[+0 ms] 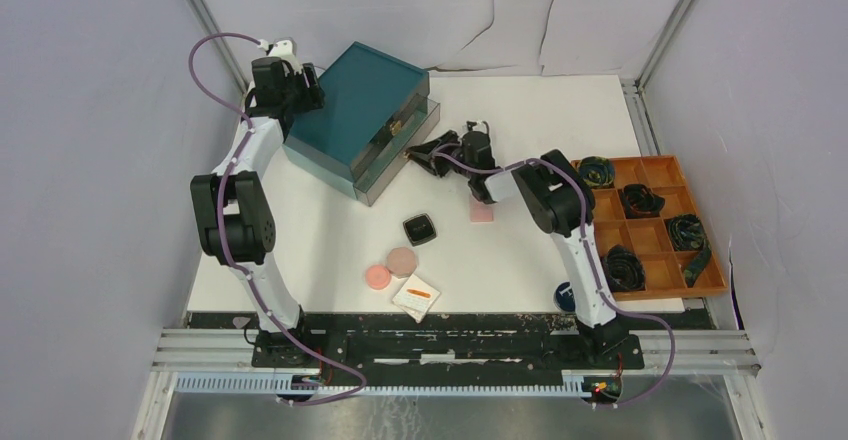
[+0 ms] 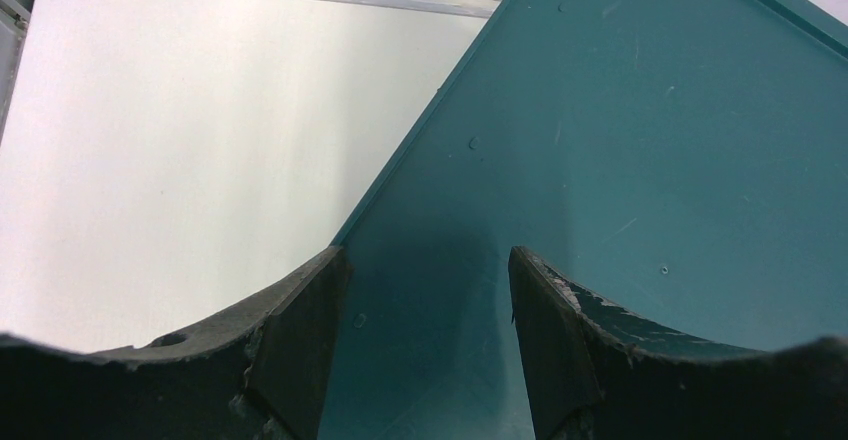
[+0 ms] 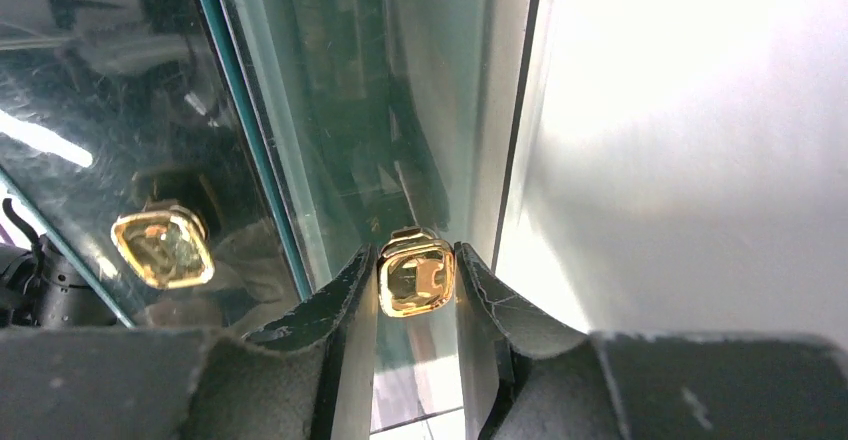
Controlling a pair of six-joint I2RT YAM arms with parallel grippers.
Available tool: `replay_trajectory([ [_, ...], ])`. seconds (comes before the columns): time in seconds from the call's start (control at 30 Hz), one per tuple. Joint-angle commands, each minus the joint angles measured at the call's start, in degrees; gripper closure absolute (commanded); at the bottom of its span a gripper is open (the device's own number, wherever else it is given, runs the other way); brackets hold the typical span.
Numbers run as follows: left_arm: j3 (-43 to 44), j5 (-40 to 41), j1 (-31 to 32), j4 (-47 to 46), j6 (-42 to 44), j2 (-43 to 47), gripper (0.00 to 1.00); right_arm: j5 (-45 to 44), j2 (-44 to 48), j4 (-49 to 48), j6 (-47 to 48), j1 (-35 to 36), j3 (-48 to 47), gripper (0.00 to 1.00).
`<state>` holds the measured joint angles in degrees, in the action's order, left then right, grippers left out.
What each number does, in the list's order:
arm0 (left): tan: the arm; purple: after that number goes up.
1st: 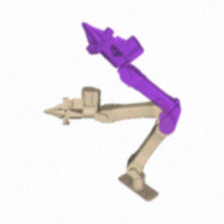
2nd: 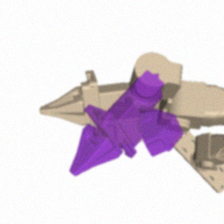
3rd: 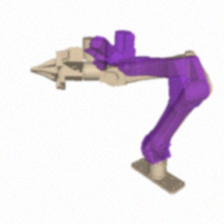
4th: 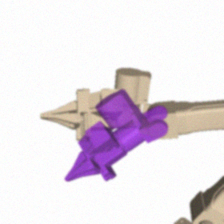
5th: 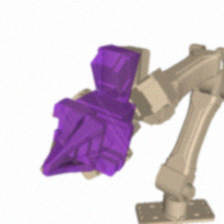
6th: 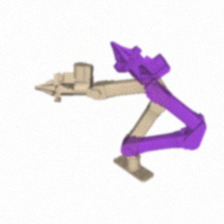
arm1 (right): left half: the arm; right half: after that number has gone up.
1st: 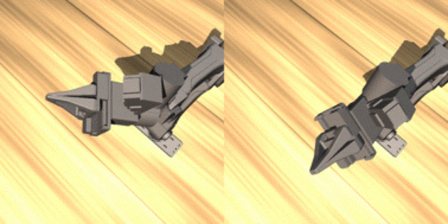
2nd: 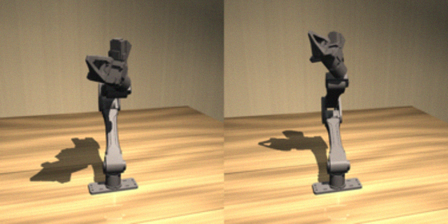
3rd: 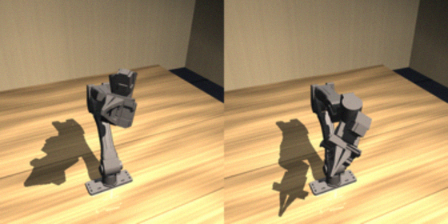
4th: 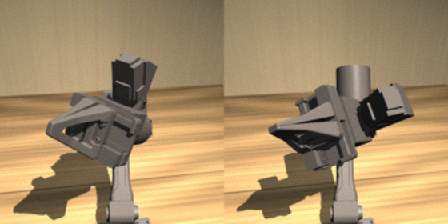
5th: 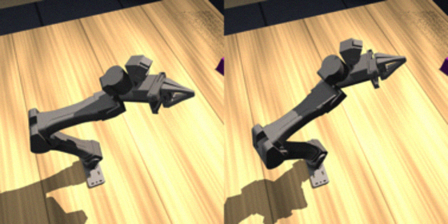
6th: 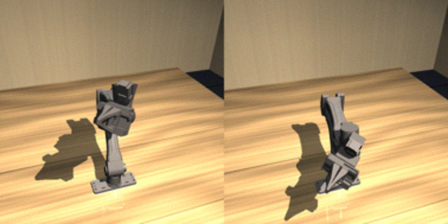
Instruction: Organize the makeup
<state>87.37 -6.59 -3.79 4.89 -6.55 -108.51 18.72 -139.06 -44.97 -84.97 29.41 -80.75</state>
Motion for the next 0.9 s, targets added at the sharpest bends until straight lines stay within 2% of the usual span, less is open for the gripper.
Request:
replay_trajectory([
  [0.0,-3.2,1.4,-1.5,11.7,1.3,-4.6,0.30,1.9,4.3,1.3,3.4,-2.6,7.9,0.77],
  [0.37,-2.9,1.5,-1.5,11.7,1.4,-5.0,0.30,5.9,15.3,3.8,10.8,-7.9,21.8,0.77],
  [0.5,-2.5,1.3,-1.5,11.8,1.4,-5.2,0.30,7.7,18.1,9.1,16.7,-8.9,22.4,0.75],
  [0.57,-2.4,1.3,-1.5,11.8,1.4,-5.2,0.31,8.3,19.2,14.4,20.3,-8.9,20.5,0.66],
  [0.7,-2.2,1.1,-1.5,11.9,1.4,-5.5,0.31,9.6,19.7,25.1,27.5,-8.9,14.0,0.33],
  [0.77,-2.0,1.1,-1.5,11.9,1.4,-5.6,0.30,10.8,19.9,30.0,30.1,-8.9,11.1,0.26],
  [0.87,-2.0,1.2,-1.5,11.9,1.4,-5.7,0.30,10.1,21.8,35.6,33.5,-8.9,8.4,0.23],
])
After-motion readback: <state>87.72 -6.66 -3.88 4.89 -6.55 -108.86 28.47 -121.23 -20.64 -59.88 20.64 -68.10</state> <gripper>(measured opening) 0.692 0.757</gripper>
